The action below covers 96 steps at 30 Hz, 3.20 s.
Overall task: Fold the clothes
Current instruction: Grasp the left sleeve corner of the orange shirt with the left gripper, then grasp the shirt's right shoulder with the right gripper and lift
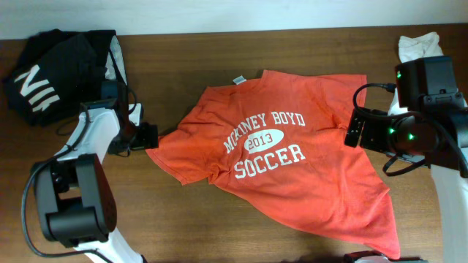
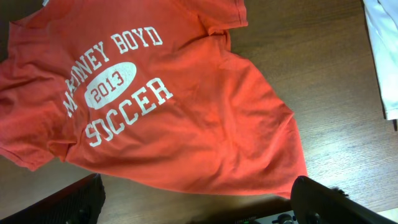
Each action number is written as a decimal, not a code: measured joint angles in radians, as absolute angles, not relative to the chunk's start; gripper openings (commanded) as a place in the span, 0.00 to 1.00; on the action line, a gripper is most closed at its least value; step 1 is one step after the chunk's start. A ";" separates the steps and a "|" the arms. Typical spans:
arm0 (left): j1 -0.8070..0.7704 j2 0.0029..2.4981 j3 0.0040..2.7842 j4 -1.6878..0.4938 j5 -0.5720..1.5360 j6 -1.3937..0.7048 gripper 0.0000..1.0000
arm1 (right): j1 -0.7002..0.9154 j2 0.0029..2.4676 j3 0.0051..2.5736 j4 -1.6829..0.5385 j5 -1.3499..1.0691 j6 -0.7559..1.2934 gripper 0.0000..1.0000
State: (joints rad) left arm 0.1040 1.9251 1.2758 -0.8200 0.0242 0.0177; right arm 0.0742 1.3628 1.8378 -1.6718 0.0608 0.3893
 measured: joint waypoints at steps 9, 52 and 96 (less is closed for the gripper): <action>0.089 1.993 1.296 -0.803 0.004 0.014 0.07 | 0.074 1.363 1.838 -1.664 0.064 0.390 0.99; 0.386 2.052 1.848 -1.164 0.019 -0.118 0.01 | 0.094 2.289 1.832 -0.992 -0.167 0.417 0.79; 0.258 2.052 1.848 -1.208 0.181 -0.118 0.00 | 0.058 2.280 2.666 -1.044 -0.068 0.396 0.99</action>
State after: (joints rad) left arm 0.2584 2.0521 1.8477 -1.2079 0.1806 -0.1184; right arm 0.0578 2.2795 2.6663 -1.0435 -0.0677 0.3958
